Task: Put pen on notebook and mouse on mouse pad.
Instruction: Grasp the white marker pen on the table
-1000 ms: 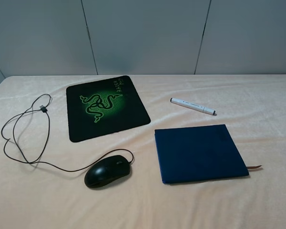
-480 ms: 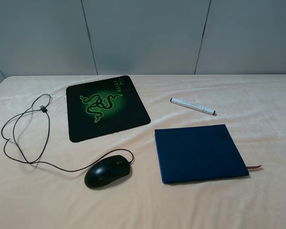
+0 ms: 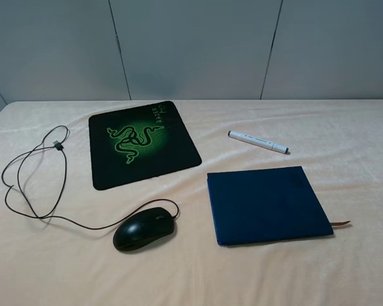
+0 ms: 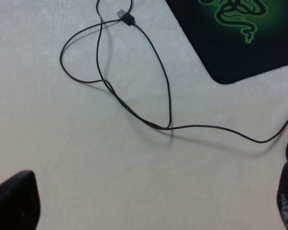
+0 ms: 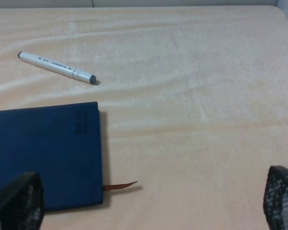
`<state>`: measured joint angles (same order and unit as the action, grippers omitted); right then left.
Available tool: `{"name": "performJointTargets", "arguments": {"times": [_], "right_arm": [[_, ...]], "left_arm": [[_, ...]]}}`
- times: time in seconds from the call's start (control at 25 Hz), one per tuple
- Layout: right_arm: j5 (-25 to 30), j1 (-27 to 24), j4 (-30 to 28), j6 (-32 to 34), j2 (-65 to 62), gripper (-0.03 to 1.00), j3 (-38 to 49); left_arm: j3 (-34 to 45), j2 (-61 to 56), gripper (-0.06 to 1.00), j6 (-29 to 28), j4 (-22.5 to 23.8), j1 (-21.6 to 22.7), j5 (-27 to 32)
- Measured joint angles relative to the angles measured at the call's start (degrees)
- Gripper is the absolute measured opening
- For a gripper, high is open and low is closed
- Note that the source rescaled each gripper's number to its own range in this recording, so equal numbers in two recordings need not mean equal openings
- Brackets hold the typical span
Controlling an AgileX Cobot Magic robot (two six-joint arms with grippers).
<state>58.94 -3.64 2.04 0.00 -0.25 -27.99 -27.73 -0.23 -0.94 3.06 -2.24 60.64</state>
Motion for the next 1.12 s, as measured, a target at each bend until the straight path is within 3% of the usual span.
{"name": "performJointTargets", "arguments": {"times": [0.44,0.64,0.84,1.12], "right_arm": [[0.0,0.0,0.0,0.0,0.46,1.0,0.0],[0.0,0.0,0.0,-0.31,8.09,1.0,-3.27],[-1.28,0.0,1.54,-5.86,19.6,1.0,-9.08],[-6.33,0.07,9.54,-16.63,36.19,1.0,-17.11]], "left_arm": [[0.0,0.0,1.0,0.0,0.0,0.0,0.0],[0.0,0.0,1.0,0.0,0.0,0.0,0.0],[0.0,0.0,1.0,0.0,0.0,0.0,0.0],[0.0,0.0,1.0,0.0,0.0,0.0,0.0]]}}
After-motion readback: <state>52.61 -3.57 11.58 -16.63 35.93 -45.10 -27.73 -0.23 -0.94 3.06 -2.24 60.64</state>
